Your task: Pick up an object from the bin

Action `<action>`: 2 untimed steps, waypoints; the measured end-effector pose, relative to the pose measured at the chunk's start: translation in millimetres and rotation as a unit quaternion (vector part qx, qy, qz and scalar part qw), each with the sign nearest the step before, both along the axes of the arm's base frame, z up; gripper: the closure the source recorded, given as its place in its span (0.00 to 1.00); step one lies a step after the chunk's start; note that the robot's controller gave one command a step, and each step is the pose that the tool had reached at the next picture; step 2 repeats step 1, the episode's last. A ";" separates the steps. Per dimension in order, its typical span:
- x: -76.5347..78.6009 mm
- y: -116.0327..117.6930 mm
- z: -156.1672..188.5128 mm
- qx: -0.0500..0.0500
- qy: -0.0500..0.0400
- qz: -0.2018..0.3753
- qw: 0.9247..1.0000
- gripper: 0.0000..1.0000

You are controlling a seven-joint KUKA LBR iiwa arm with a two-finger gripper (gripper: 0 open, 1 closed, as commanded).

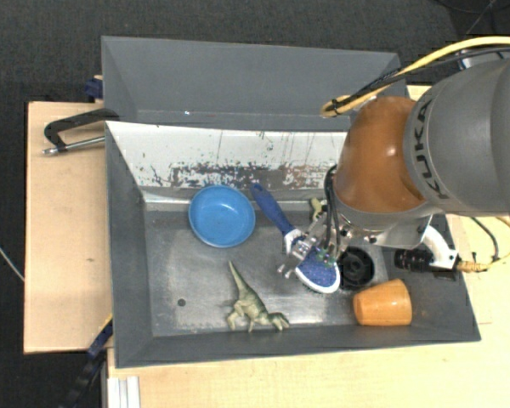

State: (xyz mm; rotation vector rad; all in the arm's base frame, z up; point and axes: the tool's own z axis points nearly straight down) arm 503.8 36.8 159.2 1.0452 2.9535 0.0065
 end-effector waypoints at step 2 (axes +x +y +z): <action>1.2 0.5 34.3 0.000 0.002 0.001 1.000 1.00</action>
Offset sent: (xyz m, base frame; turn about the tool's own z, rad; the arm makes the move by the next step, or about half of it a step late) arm 0.0001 -0.0001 0.0322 0.0000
